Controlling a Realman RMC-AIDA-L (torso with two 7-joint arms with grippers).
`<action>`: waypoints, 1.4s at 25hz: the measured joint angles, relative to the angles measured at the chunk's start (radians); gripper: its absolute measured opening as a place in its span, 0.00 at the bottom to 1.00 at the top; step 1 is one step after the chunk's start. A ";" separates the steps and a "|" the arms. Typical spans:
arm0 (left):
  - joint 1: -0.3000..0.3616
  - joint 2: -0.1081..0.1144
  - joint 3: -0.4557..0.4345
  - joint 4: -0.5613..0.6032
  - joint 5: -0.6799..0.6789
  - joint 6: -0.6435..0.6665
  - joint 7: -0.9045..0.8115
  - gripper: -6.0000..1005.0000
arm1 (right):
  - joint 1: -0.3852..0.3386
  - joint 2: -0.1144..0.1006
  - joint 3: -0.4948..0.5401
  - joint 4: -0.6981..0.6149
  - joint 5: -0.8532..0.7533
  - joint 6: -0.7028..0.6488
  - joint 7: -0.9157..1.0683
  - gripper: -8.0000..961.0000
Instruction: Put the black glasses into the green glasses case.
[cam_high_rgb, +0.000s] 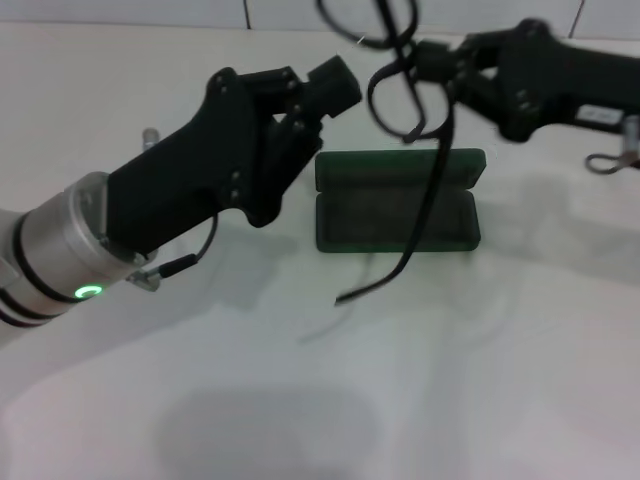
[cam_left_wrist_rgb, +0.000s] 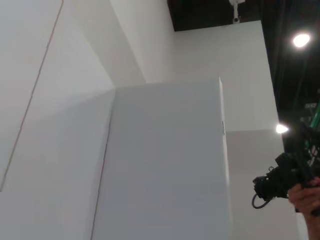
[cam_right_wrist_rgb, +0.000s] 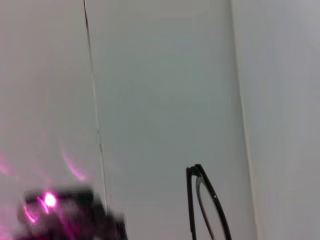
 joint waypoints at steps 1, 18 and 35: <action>0.007 0.002 -0.001 0.001 -0.003 0.000 0.000 0.04 | -0.008 -0.002 0.026 -0.006 0.022 -0.031 0.000 0.05; -0.045 -0.009 0.262 0.005 -0.025 0.015 0.117 0.03 | 0.143 0.005 -0.022 0.151 0.327 -0.106 -0.211 0.05; 0.033 -0.006 0.453 0.015 -0.465 -0.011 0.040 0.04 | 0.138 0.004 -0.249 0.205 0.302 0.036 -0.298 0.06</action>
